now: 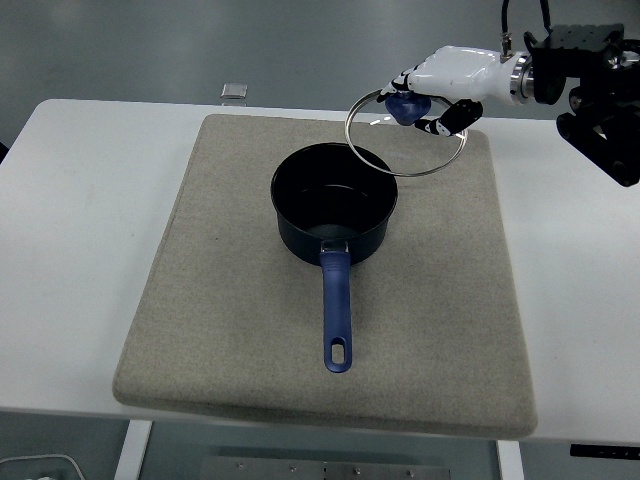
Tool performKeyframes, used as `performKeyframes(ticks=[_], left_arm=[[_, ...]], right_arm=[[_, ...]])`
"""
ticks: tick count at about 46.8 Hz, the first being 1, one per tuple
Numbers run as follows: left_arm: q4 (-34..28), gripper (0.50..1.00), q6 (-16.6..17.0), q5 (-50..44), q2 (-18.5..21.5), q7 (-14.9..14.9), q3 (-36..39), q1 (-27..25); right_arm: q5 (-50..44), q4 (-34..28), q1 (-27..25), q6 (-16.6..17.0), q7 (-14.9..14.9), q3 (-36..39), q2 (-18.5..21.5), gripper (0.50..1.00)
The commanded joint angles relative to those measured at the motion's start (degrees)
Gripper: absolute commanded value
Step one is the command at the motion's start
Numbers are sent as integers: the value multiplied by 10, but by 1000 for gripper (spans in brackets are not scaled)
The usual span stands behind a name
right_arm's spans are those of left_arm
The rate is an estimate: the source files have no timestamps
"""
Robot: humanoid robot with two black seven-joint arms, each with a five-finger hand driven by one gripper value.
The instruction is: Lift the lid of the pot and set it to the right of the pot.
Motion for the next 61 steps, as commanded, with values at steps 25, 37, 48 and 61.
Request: performKeyframes(ticks=[25,37,48,61], left_arm=[[0,1000,0,0,0,0,0,0],[0,1000,0,0,0,0,-1,0],[0,1000,0,0,0,0,0,0],[0,1000,0,0,0,0,0,0]], right_arm=[[-5,-35,-28,-6,0,-16,-8,500],[-6,-35,-42,-7,0,-18,-9,500],[-6,-35,-43,-8,0,-26,-9,500],[-5,-33,-56,-9,0,-33,-12,500]])
